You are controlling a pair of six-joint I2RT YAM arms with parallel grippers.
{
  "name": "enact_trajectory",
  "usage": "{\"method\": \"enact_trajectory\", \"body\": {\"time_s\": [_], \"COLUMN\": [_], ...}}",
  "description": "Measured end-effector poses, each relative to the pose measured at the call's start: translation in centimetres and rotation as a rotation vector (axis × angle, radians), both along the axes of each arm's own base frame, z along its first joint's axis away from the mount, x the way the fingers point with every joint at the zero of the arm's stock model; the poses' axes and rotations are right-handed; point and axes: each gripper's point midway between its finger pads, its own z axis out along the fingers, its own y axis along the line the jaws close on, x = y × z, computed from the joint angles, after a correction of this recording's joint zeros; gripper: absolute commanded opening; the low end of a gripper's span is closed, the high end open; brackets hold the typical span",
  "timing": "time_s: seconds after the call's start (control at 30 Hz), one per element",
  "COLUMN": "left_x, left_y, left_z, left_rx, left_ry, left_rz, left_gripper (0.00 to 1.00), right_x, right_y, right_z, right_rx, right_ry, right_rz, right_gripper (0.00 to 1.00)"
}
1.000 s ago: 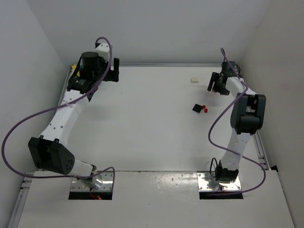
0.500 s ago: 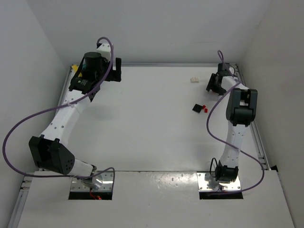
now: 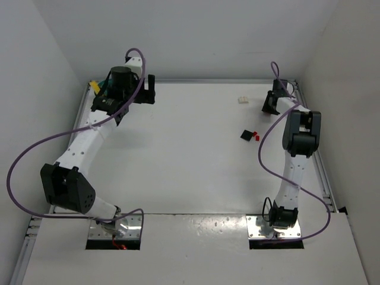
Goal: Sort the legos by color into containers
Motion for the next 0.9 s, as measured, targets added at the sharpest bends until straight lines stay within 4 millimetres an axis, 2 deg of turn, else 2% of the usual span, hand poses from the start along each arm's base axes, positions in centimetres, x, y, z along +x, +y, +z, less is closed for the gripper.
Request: {"method": "enact_trajectory", "body": {"time_s": [0.1, 0.23, 0.3, 0.43, 0.53, 0.63, 0.77, 0.9], "left_x": [0.1, 0.1, 0.0, -0.6, -1.3, -2.2, -4.4, -6.1], "left_y": [-0.5, -1.3, -2.2, -5.5, -8.0, -10.5, -14.1, -16.5], "left_z": [-1.3, -2.7, -3.0, -4.0, -5.9, -7.6, -7.9, -7.6], "left_rx": [-0.047, -0.142, -0.194, -0.32, -0.396, -0.439, -0.459, -0.467], "left_ry": [0.039, 0.095, 0.119, 0.187, 0.278, 0.358, 0.408, 0.426], "left_rz": [-0.027, -0.08, -0.124, -0.267, -0.367, -0.434, -0.538, -0.617], "left_gripper": [0.89, 0.89, 0.89, 0.84, 0.81, 0.8, 0.8, 0.79], "right_x": [-1.4, -6.1, -8.7, -11.4, -13.1, -15.6, -19.2, -21.3], "right_y": [0.8, 4.2, 6.9, 13.4, 18.9, 24.4, 30.2, 33.1], "right_z": [0.2, 0.6, 2.0, 6.9, 11.2, 13.9, 14.7, 15.1], "right_rx": [0.005, 0.074, 0.126, 0.195, 0.227, 0.27, 0.328, 0.345], "right_ry": [-0.013, 0.014, 0.01, -0.084, -0.172, -0.222, -0.206, -0.184], "right_rz": [0.066, 0.244, 0.369, 0.648, 0.865, 1.064, 1.251, 1.344], "right_gripper": [0.04, 0.04, 0.03, 0.03, 0.03, 0.03, 0.03, 0.03]}}
